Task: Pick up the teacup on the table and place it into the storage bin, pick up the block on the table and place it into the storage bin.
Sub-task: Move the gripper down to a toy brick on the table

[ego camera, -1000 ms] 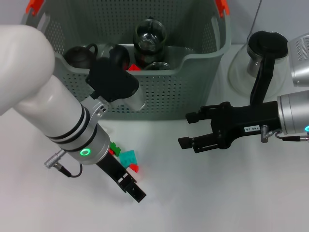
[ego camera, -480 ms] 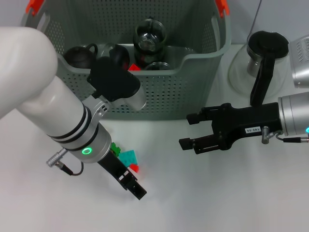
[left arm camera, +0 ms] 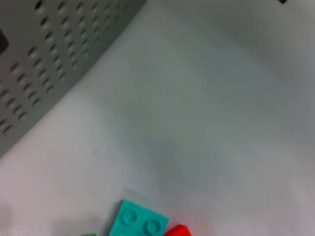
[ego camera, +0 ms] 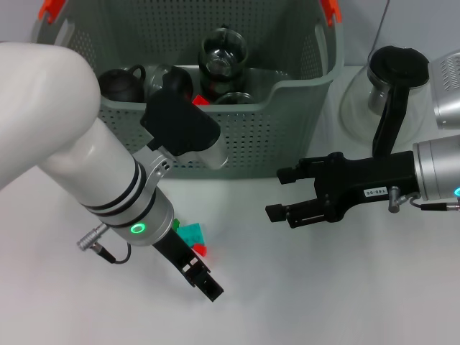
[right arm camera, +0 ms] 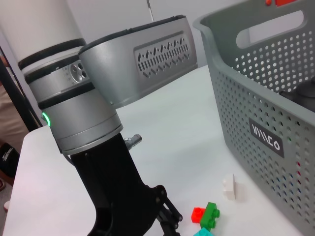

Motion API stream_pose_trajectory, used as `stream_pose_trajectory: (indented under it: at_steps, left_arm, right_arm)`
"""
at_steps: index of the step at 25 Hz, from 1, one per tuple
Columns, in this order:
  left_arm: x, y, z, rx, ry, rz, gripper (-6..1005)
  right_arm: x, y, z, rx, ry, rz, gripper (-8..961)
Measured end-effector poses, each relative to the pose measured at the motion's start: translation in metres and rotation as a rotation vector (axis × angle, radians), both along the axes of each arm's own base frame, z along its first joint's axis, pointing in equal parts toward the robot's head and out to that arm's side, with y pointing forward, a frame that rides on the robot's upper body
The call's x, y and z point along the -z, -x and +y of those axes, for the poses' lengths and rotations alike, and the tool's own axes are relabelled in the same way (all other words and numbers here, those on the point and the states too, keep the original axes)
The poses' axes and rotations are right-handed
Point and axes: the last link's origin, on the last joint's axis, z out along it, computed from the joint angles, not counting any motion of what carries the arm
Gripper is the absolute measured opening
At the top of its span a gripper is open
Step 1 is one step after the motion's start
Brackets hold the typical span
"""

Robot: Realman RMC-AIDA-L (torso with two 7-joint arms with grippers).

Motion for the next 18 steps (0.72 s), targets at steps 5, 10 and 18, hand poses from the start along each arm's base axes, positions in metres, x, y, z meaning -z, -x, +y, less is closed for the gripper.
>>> stream_pose_trajectory:
  at_steps: [5, 10, 18]
  left_arm:
    - [0.0019, -0.0023, 0.0011, 0.008, -0.008, -0.002, 947]
    - [0.0030, -0.0034, 0.0020, 0.010, -0.013, -0.002, 947]
    - [0.0060, -0.0049, 0.0017, 0.016, -0.015, 0.007, 946]
  right_arm:
    - [-0.0001, -0.0008, -0.0003, 0.002, -0.001, 0.000, 852]
    - [-0.0012, -0.0013, 0.0003, 0.006, -0.008, 0.005, 851]
    - [-0.0021, -0.0022, 0.0005, 0.008, -0.011, 0.005, 852]
